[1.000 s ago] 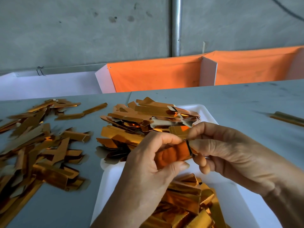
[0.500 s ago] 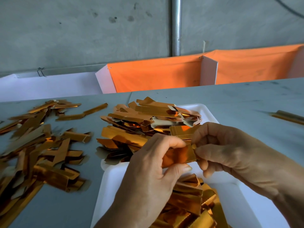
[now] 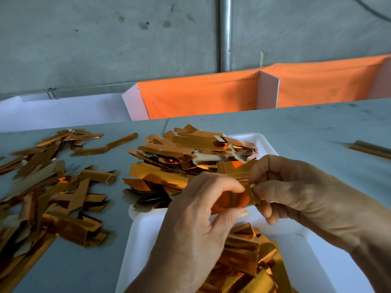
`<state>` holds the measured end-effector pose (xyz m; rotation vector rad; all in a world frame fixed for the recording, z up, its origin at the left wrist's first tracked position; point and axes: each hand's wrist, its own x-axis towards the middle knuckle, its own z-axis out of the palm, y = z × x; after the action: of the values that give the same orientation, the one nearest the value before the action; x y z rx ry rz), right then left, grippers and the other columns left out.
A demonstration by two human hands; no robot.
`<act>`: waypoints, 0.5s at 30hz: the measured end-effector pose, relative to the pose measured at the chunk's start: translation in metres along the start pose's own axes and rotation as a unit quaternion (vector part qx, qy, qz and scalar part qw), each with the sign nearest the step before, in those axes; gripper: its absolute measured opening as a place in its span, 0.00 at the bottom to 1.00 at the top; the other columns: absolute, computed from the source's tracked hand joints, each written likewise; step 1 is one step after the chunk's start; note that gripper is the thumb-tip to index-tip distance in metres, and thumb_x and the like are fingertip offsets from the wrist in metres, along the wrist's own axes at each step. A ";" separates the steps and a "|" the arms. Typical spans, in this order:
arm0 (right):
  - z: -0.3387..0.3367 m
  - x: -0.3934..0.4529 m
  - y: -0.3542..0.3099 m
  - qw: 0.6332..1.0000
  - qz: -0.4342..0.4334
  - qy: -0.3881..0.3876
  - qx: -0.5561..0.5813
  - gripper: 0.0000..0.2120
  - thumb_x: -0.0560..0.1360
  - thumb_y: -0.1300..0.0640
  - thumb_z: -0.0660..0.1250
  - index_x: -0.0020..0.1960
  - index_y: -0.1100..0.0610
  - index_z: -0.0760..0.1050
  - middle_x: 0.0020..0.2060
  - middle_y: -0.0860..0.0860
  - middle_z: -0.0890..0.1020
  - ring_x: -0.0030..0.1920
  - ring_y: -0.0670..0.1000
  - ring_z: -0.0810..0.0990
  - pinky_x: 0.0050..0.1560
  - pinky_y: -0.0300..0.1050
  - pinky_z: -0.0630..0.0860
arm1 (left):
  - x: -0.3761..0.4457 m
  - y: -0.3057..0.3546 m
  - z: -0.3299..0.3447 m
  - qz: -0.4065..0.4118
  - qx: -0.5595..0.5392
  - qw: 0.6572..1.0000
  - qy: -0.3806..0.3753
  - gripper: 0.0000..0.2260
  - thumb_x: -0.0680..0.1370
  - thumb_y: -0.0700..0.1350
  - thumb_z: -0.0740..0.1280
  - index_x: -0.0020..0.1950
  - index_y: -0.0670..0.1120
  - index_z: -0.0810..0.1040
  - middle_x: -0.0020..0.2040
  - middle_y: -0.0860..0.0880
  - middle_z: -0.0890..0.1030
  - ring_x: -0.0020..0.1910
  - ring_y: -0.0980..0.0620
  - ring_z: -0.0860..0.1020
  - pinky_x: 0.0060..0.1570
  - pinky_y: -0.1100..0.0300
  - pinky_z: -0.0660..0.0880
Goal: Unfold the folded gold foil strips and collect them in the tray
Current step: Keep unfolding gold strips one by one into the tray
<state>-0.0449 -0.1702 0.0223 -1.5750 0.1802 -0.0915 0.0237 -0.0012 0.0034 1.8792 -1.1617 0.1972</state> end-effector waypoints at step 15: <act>-0.012 0.008 0.013 0.986 -0.003 -0.108 0.131 0.13 0.64 0.55 0.77 0.46 0.57 0.81 0.28 0.53 0.74 0.26 0.48 0.74 0.27 0.37 0.72 | 0.000 -0.003 -0.005 -0.009 -0.071 0.997 -0.020 0.11 0.69 0.55 0.71 0.50 0.58 0.77 0.50 0.59 0.79 0.54 0.59 0.78 0.46 0.71 0.74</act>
<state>-0.0398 -0.1832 0.0091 -1.3126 -0.0065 0.0501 0.0280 0.0026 0.0045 1.7750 -1.1553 0.0660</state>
